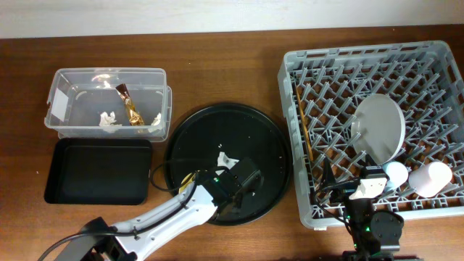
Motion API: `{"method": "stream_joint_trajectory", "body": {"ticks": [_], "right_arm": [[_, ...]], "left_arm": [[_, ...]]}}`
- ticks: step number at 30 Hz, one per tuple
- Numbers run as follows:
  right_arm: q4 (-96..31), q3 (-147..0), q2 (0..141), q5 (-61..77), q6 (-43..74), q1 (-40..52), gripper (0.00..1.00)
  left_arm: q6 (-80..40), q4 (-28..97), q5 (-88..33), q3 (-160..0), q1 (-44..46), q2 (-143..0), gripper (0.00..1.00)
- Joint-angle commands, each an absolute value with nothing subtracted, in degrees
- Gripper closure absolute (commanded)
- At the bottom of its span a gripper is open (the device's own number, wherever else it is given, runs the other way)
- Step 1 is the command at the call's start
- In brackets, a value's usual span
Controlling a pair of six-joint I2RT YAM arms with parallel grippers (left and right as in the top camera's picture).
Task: Sort waste into correct bins and load items into the dishwasher rack
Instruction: 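Grasp the yellow bowl of food scraps with the left gripper, then tip the yellow bowl to empty scraps onto the black tray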
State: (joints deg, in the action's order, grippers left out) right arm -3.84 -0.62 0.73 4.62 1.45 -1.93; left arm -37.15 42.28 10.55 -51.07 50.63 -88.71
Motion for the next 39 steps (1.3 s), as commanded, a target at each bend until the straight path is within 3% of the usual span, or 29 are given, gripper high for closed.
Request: {"method": "stream_joint_trajectory", "body": {"ticks": [1, 5, 9, 12, 15, 17, 20, 27, 29, 39], "right_arm": [[-4.08, -0.32, 0.36, 5.17, 1.50, -2.00, 0.02], [-4.05, -0.32, 0.36, 5.17, 1.50, -2.00, 0.02], [-4.05, -0.32, 0.36, 5.17, 1.50, -2.00, 0.02], [-4.05, -0.32, 0.36, 5.17, 1.50, -2.00, 0.02], [-4.08, -0.32, 0.36, 5.17, 1.50, -2.00, 0.02], [-4.08, -0.32, 0.36, 5.17, 1.50, -2.00, 0.02], [-4.08, -0.32, 0.36, 5.17, 1.50, -2.00, 0.02], [-4.05, -0.32, 0.36, 5.17, 1.50, -2.00, 0.02], [-4.05, -0.32, 0.36, 5.17, 1.50, -2.00, 0.02], [-4.05, -0.32, 0.36, 5.17, 1.50, -2.00, 0.02]], "left_arm": [[-36.67, 41.17, 11.49, -49.52, 50.87, -89.21, 0.92], [-31.57, 38.54, 10.81, -49.87, 50.85, -91.64, 0.99], [-29.67, 55.46, 11.66, -67.79, 49.60, -87.83, 0.99], [-29.67, 57.82, 10.11, -70.46, 43.42, -84.18, 1.00], [-19.94, 58.85, -7.66, -70.46, 23.55, -80.99, 1.00], [-10.26, 59.24, -27.49, -70.43, 4.64, -80.66, 1.00], [1.48, 60.16, -44.27, -69.56, -18.24, -81.03, 1.00], [22.85, 52.27, -83.29, -50.13, -48.88, -92.77, 1.00], [22.87, 52.27, -84.53, -49.74, -53.12, -93.06, 1.00], [24.64, 48.45, -84.03, -49.74, -53.43, -93.23, 1.00]]}}
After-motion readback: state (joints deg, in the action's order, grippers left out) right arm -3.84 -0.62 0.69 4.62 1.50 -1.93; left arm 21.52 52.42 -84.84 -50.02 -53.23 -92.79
